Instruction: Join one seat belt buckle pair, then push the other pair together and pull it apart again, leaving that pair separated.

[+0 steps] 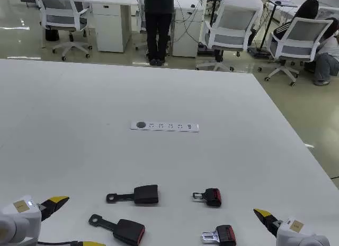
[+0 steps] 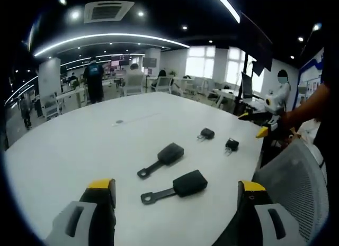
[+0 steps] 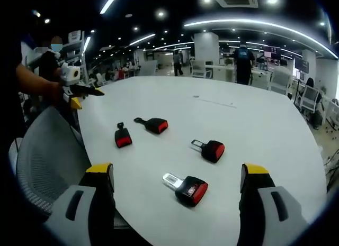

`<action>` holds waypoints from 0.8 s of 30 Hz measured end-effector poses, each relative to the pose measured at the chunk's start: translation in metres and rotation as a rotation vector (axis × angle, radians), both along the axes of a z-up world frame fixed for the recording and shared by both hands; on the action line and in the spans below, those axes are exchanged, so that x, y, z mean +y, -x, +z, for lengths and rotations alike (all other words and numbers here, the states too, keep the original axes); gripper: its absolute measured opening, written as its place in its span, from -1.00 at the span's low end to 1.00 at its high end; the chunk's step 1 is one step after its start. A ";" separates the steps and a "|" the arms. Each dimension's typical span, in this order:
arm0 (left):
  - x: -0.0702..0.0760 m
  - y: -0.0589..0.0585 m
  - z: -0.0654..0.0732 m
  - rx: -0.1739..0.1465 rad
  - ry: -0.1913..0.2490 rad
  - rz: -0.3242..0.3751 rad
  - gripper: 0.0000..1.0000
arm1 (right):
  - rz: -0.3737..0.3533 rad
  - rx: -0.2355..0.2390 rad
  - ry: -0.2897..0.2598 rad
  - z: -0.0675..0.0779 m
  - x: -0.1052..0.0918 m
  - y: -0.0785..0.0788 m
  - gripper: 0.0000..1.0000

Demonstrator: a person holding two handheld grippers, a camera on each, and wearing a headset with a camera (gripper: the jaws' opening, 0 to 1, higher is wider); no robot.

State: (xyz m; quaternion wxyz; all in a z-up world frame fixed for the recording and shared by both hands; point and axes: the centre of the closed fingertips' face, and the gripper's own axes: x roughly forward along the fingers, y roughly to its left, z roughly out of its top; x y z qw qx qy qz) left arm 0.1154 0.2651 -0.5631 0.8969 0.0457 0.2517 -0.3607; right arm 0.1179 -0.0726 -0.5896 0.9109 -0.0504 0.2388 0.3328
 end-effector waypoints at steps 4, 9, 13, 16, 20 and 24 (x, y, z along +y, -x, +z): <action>-0.003 0.002 0.001 0.003 -0.004 -0.004 0.96 | -0.002 0.001 -0.002 -0.001 -0.001 -0.002 0.99; -0.005 0.002 0.003 0.003 0.001 -0.003 0.96 | -0.001 -0.001 -0.007 0.001 0.001 -0.003 0.99; -0.005 0.000 0.004 0.001 0.002 -0.003 0.95 | -0.001 -0.002 -0.010 0.004 0.003 -0.004 0.99; -0.006 0.001 0.006 -0.001 0.001 -0.004 0.95 | 0.000 0.001 -0.007 0.002 0.002 -0.004 0.99; -0.006 0.001 0.005 0.001 -0.002 -0.008 0.95 | 0.000 0.001 -0.005 0.003 0.002 -0.004 0.99; -0.006 0.002 0.005 0.006 -0.004 -0.011 0.95 | -0.002 0.001 -0.005 0.003 0.001 -0.004 0.99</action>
